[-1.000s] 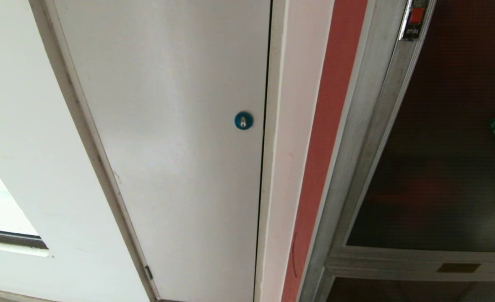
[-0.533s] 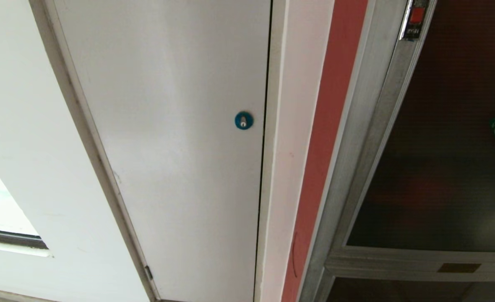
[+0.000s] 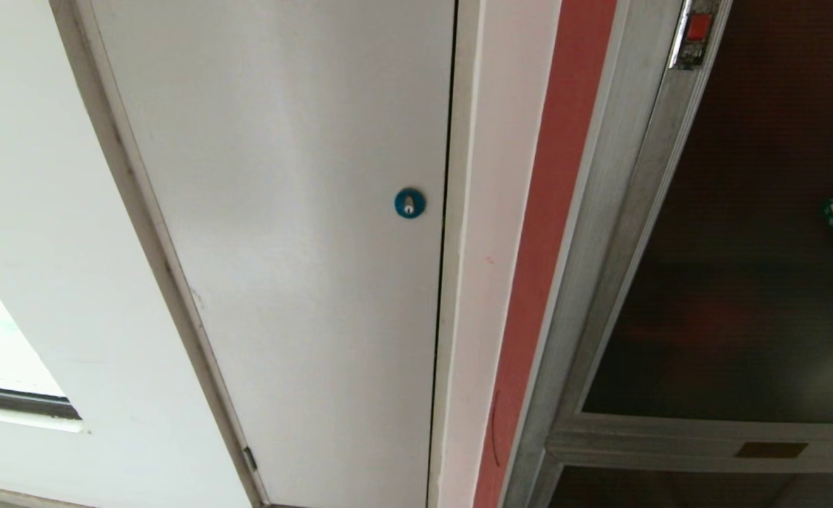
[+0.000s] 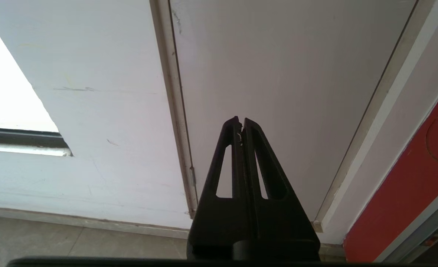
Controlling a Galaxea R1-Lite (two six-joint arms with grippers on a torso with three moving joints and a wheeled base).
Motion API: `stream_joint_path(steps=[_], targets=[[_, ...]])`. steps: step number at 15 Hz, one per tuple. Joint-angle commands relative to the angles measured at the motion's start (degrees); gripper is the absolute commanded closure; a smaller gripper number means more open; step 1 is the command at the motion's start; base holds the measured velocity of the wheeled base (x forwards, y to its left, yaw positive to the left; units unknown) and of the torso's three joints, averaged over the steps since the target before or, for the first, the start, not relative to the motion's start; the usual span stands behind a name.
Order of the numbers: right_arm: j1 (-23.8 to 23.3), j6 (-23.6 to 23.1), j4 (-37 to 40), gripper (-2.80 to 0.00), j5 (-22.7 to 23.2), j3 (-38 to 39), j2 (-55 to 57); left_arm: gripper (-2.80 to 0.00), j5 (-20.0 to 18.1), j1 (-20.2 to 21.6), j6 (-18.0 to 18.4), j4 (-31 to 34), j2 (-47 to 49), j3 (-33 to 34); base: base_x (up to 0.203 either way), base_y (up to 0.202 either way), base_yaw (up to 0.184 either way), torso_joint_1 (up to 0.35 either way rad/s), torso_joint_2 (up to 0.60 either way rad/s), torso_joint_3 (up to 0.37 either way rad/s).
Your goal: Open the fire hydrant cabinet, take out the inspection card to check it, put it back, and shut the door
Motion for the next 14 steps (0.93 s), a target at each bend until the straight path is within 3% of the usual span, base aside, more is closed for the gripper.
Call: stream_joint_path(steps=[1,3,6,8,11,14], targets=[[-5.87,-0.73,0.67,0.00,0.52,-0.17,-3.24,0.00,0.02,0.01,-0.02,0.00,0.01,0.01,0.000,0.000,0.000,0.000,0.00,0.000],[-13.51,-1.65,1.63,0.00,5.10,-0.24,-5.84,0.00,0.02,0.01,-0.02,-0.02,0.07,0.01,0.000,0.000,0.000,0.000,0.00,0.000],[-16.41,-2.02,5.26,0.00,11.21,-0.09,-10.92,0.00,0.02,0.01,-0.02,-0.02,0.07,0.01,0.000,0.000,0.000,0.000,0.00,0.000],[-15.29,-1.95,9.67,0.00,11.75,-0.23,-12.09,0.00,0.02,0.01,-0.02,-0.02,0.07,0.01,0.000,0.000,0.000,0.000,0.00,0.000],[-9.76,-1.93,14.83,0.00,11.54,-0.05,-14.19,0.00,0.02,0.01,-0.02,-0.02,0.07,0.01,0.000,0.000,0.000,0.000,0.00,0.000],[-6.88,-1.99,18.47,0.00,11.47,4.01,-19.88,0.00,0.02,-0.07,-0.02,-0.01,-0.01,0.01,0.000,0.000,0.000,0.000,0.00,0.000]])
